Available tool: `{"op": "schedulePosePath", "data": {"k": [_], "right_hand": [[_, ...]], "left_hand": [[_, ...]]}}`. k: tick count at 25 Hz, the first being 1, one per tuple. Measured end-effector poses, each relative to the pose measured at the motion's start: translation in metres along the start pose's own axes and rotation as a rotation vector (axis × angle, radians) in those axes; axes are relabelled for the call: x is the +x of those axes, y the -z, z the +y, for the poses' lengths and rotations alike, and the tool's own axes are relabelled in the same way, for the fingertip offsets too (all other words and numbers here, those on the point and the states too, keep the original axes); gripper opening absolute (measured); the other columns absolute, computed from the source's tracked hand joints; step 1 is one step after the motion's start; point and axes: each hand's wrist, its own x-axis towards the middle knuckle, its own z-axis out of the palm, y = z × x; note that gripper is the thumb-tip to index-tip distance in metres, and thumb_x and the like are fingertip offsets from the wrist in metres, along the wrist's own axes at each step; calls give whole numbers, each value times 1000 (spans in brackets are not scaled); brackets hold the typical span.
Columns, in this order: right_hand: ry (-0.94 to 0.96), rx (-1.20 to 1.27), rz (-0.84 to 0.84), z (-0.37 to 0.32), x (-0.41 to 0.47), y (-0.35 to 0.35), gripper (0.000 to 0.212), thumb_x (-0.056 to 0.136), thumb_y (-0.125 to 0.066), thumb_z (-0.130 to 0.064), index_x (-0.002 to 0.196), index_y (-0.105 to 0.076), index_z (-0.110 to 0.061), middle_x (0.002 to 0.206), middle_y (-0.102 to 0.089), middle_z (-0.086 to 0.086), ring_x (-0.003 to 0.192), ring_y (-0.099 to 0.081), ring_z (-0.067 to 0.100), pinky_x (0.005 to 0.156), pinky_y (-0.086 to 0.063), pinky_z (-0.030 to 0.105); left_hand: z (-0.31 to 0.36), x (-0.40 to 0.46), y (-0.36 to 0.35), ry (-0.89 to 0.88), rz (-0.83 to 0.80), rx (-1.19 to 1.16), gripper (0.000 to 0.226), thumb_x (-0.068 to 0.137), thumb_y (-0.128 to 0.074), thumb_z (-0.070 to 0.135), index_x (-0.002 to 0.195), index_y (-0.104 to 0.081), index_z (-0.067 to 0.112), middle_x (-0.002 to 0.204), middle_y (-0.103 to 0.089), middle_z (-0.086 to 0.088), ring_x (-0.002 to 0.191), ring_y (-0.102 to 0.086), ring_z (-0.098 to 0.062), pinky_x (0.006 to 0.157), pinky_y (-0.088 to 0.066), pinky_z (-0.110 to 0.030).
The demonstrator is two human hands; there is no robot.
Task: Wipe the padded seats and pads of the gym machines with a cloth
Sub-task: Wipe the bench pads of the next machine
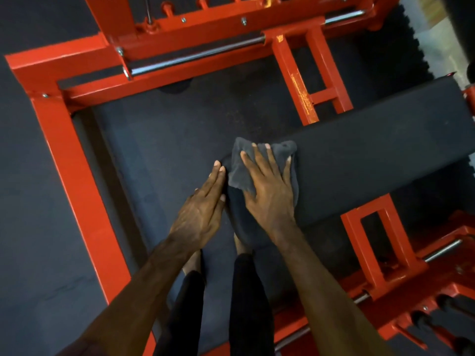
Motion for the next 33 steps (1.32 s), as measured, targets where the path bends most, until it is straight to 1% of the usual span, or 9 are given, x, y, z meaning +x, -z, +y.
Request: {"op": "schedulePosePath", "data": {"k": [2,5,8,12,15,18,22,27,33], "right_hand": [[-140,72,18,-14,-29,-2,74,93,-53,-33,163,-34,-24,174,-22,-1,163,-9,24,126,-12,65],[12,110,-35,-29,-51,0,78,89,-68,-31,161,-40,-23,173,-26,1,162,-12,26,125,-14,67],[177,88,-32,4,4,1,73,89,-59,-28,159,-43,-21,170,-32,3,161,-19,27,125,-15,66],[-114,99,-20,7,-38,6,73,92,-53,-30,163,-35,-23,174,-22,1,162,-11,26,125,-15,67],[44,113,-49,-13,-52,6,72,94,-58,-38,162,-39,-22,172,-26,4,162,-14,29,124,-16,68],[136,81,-41,5,13,3,73,90,-59,-31,160,-42,-21,171,-30,5,161,-17,28,124,-15,67],[-134,64,-89,6,-26,12,78,90,-51,-33,165,-30,-24,175,-16,3,163,-5,28,125,-11,67],[240,60,-143,11,-15,14,76,90,-53,-37,163,-36,-23,174,-22,4,162,-10,28,123,-14,68],[40,81,-204,21,-65,23,79,90,-44,-43,165,-30,-24,175,-17,5,163,-5,29,124,-14,68]], "left_hand": [[4,-1,2,10,-1,3,61,113,-32,34,170,-13,22,177,0,15,160,-19,-7,124,-37,-51],[7,0,2,82,-3,-51,64,109,-35,31,169,-14,24,176,-2,17,159,-14,1,125,-34,-53],[10,3,-5,106,61,-33,61,111,-37,29,169,-18,20,177,-6,13,159,-15,2,126,-33,-36],[27,1,-15,143,91,-10,61,114,-36,32,169,-15,18,177,-3,10,159,-10,2,122,-20,-18],[26,1,-19,137,135,-7,65,110,-44,21,168,-17,13,178,-6,5,157,-13,7,118,-26,-12],[25,4,-21,145,132,12,62,111,-39,21,169,-16,14,178,-6,6,157,-17,2,115,-40,-25],[34,4,-14,135,105,42,61,113,-34,27,169,-14,12,178,-5,3,161,-14,-4,126,-34,-35],[37,9,-16,179,120,83,68,103,-30,27,167,-19,9,177,-11,0,157,-14,5,121,-37,-26],[41,12,-23,201,160,112,59,113,-37,27,168,-20,10,177,-12,-3,161,-18,-11,127,-32,-38]]}}
